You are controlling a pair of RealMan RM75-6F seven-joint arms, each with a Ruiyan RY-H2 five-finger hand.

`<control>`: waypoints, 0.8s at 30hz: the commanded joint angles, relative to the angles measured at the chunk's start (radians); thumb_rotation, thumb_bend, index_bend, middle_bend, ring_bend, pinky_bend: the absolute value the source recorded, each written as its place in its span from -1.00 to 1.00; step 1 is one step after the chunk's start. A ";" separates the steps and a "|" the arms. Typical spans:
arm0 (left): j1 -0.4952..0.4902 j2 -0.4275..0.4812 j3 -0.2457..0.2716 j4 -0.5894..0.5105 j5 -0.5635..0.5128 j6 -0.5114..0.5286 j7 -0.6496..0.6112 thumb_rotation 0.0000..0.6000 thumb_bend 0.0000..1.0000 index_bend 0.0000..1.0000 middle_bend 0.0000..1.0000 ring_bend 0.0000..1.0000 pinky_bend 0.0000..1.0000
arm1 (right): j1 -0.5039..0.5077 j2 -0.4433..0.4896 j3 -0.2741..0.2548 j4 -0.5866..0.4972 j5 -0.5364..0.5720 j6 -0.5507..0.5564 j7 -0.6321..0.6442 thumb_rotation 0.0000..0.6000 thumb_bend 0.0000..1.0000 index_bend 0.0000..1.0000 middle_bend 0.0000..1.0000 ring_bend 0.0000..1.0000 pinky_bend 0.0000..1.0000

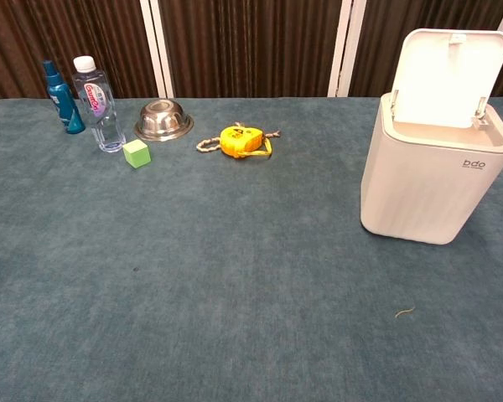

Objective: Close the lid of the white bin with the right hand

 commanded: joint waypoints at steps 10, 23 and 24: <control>-0.013 0.001 -0.007 0.004 -0.026 -0.032 -0.013 1.00 -0.02 -0.82 -0.90 -0.99 -0.85 | 0.119 0.049 0.128 -0.088 0.059 -0.063 0.089 1.00 -0.11 -1.00 0.02 -0.10 0.17; -0.014 0.002 -0.019 -0.019 -0.078 -0.064 0.016 1.00 -0.03 -0.86 -0.86 -0.97 -0.75 | 0.558 0.432 0.307 -0.318 0.442 -0.806 0.179 1.00 0.02 -0.71 1.00 1.00 1.00; -0.015 0.003 -0.020 -0.020 -0.085 -0.071 0.015 1.00 -0.03 -0.87 -0.85 -0.97 -0.74 | 0.587 0.434 0.314 -0.313 0.489 -0.836 0.146 1.00 0.02 -0.70 1.00 1.00 1.00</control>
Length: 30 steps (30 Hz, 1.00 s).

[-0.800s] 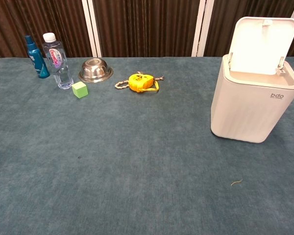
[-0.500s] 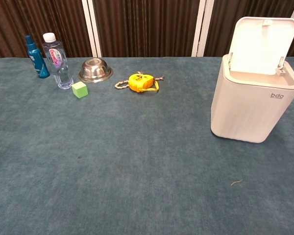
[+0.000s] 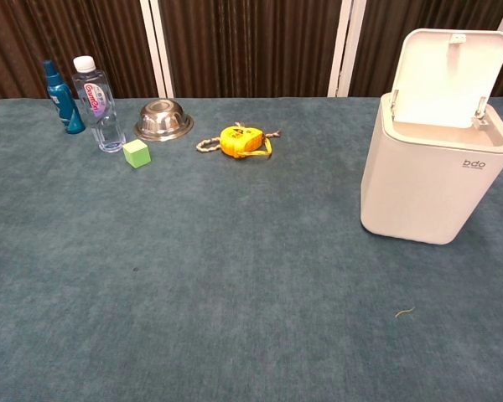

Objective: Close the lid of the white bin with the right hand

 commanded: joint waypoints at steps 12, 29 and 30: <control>-0.004 0.007 -0.010 -0.007 -0.034 -0.019 -0.007 1.00 -0.03 -0.87 -0.79 -0.94 -0.71 | 0.404 0.039 0.020 -0.004 0.594 -0.347 -0.298 1.00 0.02 -0.63 1.00 1.00 1.00; 0.000 0.006 -0.014 -0.007 -0.042 -0.012 -0.009 1.00 -0.02 -0.92 -0.80 -0.93 -0.70 | 0.462 -0.026 -0.051 0.020 0.647 -0.357 -0.333 1.00 0.03 -0.57 1.00 1.00 1.00; 0.000 0.005 -0.015 -0.006 -0.043 -0.012 -0.011 1.00 -0.03 -0.93 -0.80 -0.93 -0.70 | 0.455 -0.018 -0.051 0.008 0.633 -0.351 -0.332 1.00 0.03 -0.56 1.00 1.00 1.00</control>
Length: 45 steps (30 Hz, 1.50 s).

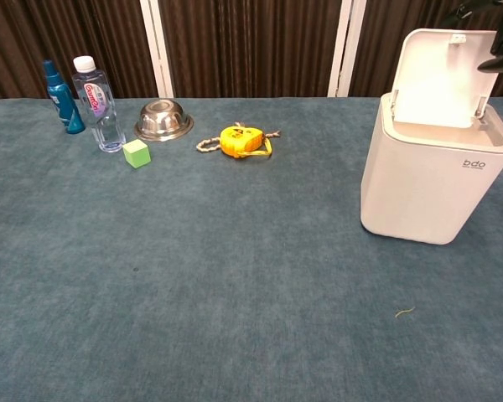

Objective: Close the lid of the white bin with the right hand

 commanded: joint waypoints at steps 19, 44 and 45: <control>-0.001 -0.010 0.004 0.011 0.024 0.013 -0.015 1.00 -0.03 -0.98 -0.80 -0.93 -0.70 | -0.257 0.086 -0.063 -0.193 -0.494 0.134 0.050 1.00 0.03 -0.58 1.00 1.00 1.00; 0.005 0.001 0.007 0.006 0.034 0.029 -0.021 1.00 -0.02 -1.00 -0.80 -0.93 -0.70 | -0.450 -0.011 -0.085 -0.181 -0.735 0.510 0.069 1.00 0.03 -0.81 1.00 1.00 1.00; 0.004 0.001 0.007 0.006 0.033 0.027 -0.021 1.00 -0.02 -1.00 -0.80 -0.93 -0.70 | -0.479 -0.023 -0.091 -0.169 -0.770 0.567 0.070 1.00 0.03 -0.85 1.00 1.00 1.00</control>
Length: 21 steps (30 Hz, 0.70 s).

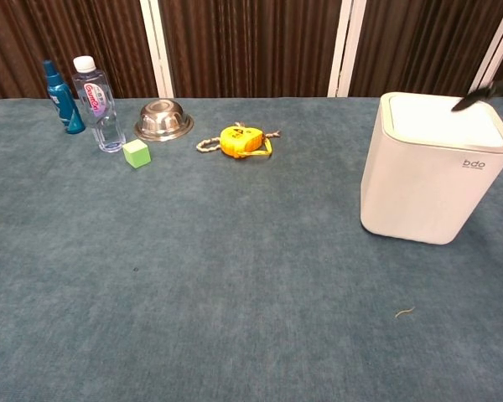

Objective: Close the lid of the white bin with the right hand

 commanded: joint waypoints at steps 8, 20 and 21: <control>0.000 -0.024 -0.004 0.020 0.030 0.030 0.004 1.00 -0.03 -1.00 -1.00 -1.00 -0.80 | -0.355 -0.118 -0.129 0.127 -0.352 0.522 0.048 1.00 0.02 -1.00 -0.48 -0.69 -0.84; 0.009 -0.041 0.002 0.055 0.069 0.079 -0.032 1.00 -0.03 -0.96 -1.00 -1.00 -0.95 | -0.513 -0.344 -0.130 0.408 -0.400 0.748 0.038 1.00 -0.20 -1.00 -1.00 -1.00 -1.00; 0.009 -0.038 0.003 0.051 0.068 0.077 -0.032 1.00 -0.03 -0.96 -1.00 -1.00 -0.95 | -0.514 -0.346 -0.127 0.412 -0.402 0.754 0.047 1.00 -0.20 -1.00 -1.00 -1.00 -1.00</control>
